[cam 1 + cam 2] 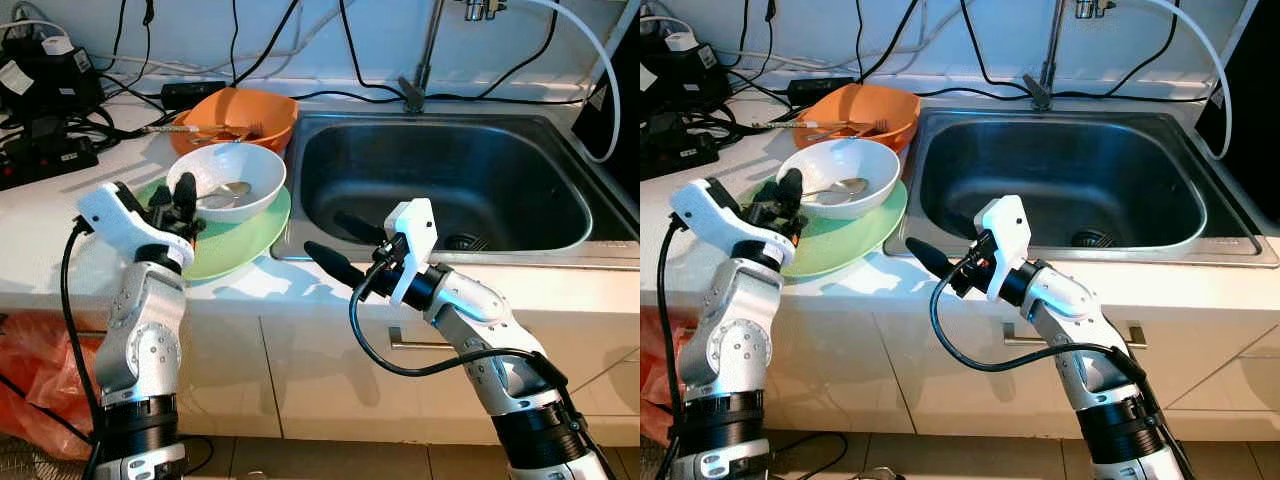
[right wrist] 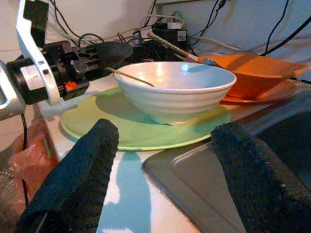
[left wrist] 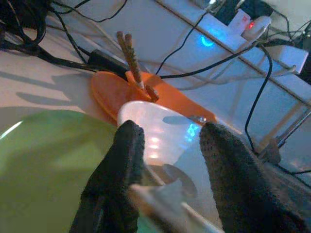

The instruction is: Kitchen organization

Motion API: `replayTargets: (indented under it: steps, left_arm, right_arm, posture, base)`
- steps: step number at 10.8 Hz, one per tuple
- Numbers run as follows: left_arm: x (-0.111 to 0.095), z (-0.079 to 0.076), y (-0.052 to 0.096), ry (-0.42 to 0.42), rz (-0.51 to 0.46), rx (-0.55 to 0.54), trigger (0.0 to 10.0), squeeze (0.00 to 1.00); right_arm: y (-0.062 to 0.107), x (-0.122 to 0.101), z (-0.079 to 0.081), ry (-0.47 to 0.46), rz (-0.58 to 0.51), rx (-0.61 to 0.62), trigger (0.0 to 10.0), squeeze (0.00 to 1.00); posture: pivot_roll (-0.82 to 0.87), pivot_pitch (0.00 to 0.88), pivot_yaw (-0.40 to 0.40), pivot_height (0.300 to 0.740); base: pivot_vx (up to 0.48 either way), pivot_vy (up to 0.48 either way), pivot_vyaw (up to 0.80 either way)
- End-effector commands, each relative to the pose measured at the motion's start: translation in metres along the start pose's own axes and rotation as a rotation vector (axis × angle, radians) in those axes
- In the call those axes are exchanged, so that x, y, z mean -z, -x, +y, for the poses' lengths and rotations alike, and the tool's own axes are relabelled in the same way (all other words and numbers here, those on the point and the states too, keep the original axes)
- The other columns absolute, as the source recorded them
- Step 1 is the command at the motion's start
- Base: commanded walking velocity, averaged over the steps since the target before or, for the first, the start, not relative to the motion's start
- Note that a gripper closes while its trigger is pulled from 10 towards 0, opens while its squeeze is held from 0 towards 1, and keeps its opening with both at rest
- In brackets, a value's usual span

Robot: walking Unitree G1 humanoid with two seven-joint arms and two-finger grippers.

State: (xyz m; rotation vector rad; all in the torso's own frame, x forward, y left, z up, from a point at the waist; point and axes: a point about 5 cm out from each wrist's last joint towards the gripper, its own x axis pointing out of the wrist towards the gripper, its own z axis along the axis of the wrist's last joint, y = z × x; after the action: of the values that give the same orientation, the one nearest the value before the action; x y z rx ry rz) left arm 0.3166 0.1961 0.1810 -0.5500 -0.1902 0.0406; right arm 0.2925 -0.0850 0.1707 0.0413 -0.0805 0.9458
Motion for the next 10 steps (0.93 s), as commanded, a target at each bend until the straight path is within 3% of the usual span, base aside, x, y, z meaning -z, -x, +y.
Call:
replayTargets:
  steps: [1,10]
  left_arm:
    - [-0.0011,-0.0040,-0.0021,0.019,0.002,0.006,0.0,0.00]
    - [-0.0041,-0.0098,-0.0020,0.114,-0.001,0.032,0.0,0.00]
  right_arm:
    - [0.0024,0.0003,-0.0005,-0.011,-0.002,0.002,10.0,0.00]
    - [-0.0014,0.0010,0.0008,-0.015,-0.003,-0.002,10.0,0.00]
  posture:
    - [0.11,0.032,0.032,0.740]
    - [0.12,0.033,0.030,0.740]
  base:
    - [0.000,0.000,0.00]
    - [0.000,0.000,0.00]
